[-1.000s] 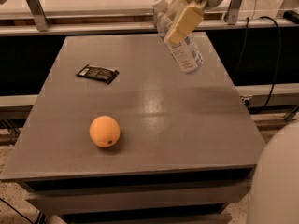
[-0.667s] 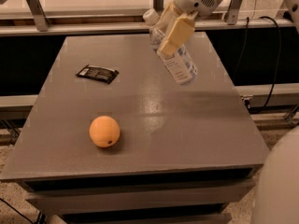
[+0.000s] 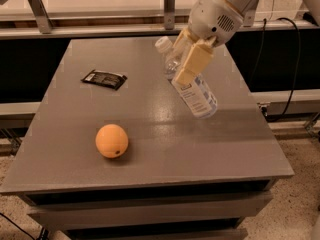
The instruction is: Knock blue plastic bottle over
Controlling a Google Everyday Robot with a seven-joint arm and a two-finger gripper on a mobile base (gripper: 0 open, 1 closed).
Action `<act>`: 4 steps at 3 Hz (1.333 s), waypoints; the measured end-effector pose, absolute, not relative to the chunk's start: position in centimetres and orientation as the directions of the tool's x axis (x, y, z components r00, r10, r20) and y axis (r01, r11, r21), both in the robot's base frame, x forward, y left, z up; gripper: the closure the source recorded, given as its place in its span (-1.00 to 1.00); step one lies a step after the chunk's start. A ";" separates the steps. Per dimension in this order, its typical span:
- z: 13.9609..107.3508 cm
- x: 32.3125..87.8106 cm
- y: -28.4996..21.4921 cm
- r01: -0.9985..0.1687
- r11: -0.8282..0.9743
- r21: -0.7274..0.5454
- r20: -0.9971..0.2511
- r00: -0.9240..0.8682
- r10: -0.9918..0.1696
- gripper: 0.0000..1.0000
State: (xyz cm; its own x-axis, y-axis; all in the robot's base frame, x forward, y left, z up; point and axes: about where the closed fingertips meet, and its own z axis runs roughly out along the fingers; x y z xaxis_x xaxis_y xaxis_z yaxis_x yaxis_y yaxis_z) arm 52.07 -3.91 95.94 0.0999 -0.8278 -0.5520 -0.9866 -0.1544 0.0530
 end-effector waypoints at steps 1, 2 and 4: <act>94.2 51.7 -3.5 -0.983 -0.156 0.093 -0.514 0.087 -0.853 1.00; 92.5 52.1 -2.9 -0.982 -0.151 0.116 -0.453 0.083 -0.887 0.65; 91.0 52.6 -4.3 -0.983 -0.106 0.153 -0.421 0.032 -0.906 -0.27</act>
Offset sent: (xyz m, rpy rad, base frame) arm -0.0699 -0.0372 -0.0495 -0.3930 0.3088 0.1876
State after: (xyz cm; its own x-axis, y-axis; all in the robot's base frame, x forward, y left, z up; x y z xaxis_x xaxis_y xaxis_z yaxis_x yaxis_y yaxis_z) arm 52.61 -4.26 90.95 0.0321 -0.9064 -0.4212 -0.9826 -0.1057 0.1527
